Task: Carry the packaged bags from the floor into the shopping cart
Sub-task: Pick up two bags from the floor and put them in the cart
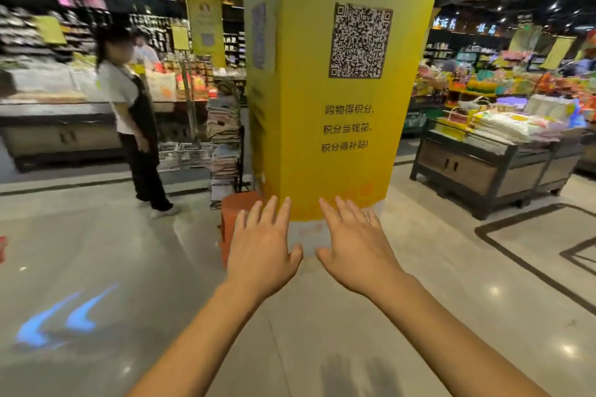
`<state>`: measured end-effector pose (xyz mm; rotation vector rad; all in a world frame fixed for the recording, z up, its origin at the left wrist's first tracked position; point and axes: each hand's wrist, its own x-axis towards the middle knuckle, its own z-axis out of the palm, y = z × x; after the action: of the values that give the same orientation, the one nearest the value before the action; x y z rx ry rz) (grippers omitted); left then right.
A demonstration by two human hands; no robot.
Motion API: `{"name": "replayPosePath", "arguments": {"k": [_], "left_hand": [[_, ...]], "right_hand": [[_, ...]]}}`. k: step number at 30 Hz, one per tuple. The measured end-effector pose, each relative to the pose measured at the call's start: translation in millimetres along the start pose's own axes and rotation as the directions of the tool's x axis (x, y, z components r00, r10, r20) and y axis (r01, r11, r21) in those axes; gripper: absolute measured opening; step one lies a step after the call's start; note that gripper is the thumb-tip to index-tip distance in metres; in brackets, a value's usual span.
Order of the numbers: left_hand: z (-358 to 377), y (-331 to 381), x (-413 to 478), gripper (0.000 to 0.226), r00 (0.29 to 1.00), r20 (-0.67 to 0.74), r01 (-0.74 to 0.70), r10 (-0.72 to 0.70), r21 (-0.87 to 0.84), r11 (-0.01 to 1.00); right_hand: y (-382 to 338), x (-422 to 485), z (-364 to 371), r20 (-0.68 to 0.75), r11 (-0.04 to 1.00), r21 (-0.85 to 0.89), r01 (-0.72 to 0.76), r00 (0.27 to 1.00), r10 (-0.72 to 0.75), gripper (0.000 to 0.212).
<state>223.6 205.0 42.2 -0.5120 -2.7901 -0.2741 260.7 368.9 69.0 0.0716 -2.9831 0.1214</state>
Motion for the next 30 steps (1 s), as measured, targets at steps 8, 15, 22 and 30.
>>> {"name": "replayPosePath", "arguments": {"k": [8, 15, 22, 30], "left_hand": [[-23.3, -129.3, -23.1, 0.085, 0.954, -0.025, 0.3, -0.299, 0.107, 0.948], [-34.3, -205.8, -53.4, 0.083, 0.866, -0.045, 0.497, -0.497, 0.181, 0.849], [-35.5, -273.0, -54.8, 0.082, 0.737, -0.059, 0.664, -0.674, 0.251, 0.704], [-30.8, -340.1, 13.9, 0.084, 0.624, -0.133, 0.763, -0.77, 0.318, 0.563]], "right_hand": [[-125.0, 74.1, 33.7, 0.048, 0.953, 0.077, 0.292, 0.954, -0.296, 0.083], [-207.8, 113.5, 58.0, 0.091, 0.84, 0.135, 0.525, 0.838, -0.539, 0.081], [-279.9, 173.1, 85.1, 0.123, 0.712, 0.206, 0.672, 0.704, -0.7, 0.079], [-324.8, 278.6, 99.4, 0.106, 0.597, 0.264, 0.757, 0.593, -0.798, 0.076]]}}
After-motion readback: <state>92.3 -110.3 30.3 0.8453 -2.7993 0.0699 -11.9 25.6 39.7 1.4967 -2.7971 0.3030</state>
